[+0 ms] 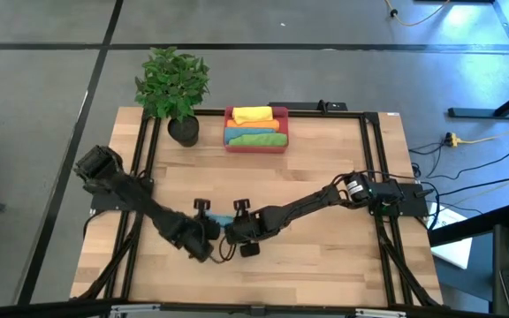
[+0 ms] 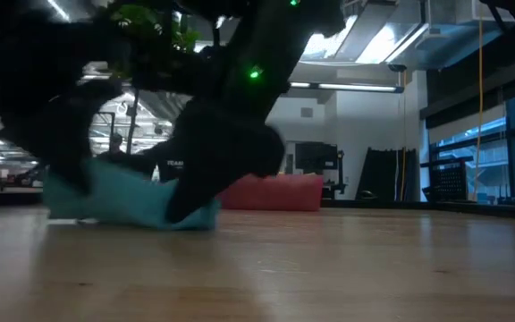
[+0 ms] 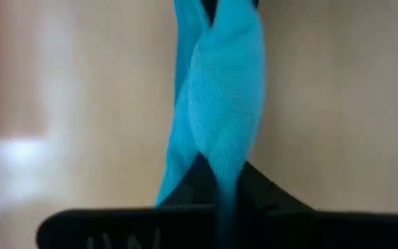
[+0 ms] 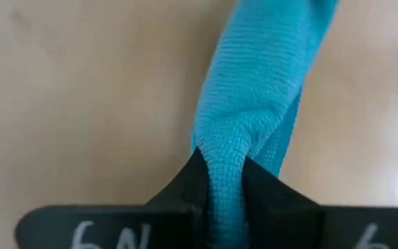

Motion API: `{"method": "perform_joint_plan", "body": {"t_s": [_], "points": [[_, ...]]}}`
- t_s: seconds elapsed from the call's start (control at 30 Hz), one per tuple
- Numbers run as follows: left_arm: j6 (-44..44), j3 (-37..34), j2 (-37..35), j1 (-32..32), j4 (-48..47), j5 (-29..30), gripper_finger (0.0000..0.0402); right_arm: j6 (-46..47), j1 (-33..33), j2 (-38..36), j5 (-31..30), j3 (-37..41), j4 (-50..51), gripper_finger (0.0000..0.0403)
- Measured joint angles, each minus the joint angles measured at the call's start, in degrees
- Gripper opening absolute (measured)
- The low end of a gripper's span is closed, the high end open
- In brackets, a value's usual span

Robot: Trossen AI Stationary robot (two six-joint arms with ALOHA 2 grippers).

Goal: Roll microfiber towels into tight, uniform cylinder then place into a basket
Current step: Put the rolled blue towel into the red bin

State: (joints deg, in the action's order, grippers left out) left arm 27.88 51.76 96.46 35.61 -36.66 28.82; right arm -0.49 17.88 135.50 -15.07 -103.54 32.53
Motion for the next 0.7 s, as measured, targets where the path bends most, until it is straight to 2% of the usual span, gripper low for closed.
{"method": "perform_joint_plan", "body": {"t_s": [0.23,0.43,0.6,0.7], "points": [[-13.4,2.1,-8.2,-10.0,-3.2,7.1,0.0003,-1.2,-2.8,-7.7,-7.4,-1.4,12.4,0.0037],[-27.2,2.2,-14.5,-20.9,2.4,11.9,0.0002,-1.4,-7.8,-13.4,-14.1,-1.3,20.3,0.0037],[-40.3,2.2,-16.5,-30.7,11.7,11.5,0.0002,-4.6,-13.3,-17.7,-15.1,-0.7,23.5,0.0037],[-46.7,2.3,-16.5,-37.3,17.3,8.1,0.0002,-7.4,-17.5,-19.5,-15.0,-0.7,23.9,0.0037]]}}
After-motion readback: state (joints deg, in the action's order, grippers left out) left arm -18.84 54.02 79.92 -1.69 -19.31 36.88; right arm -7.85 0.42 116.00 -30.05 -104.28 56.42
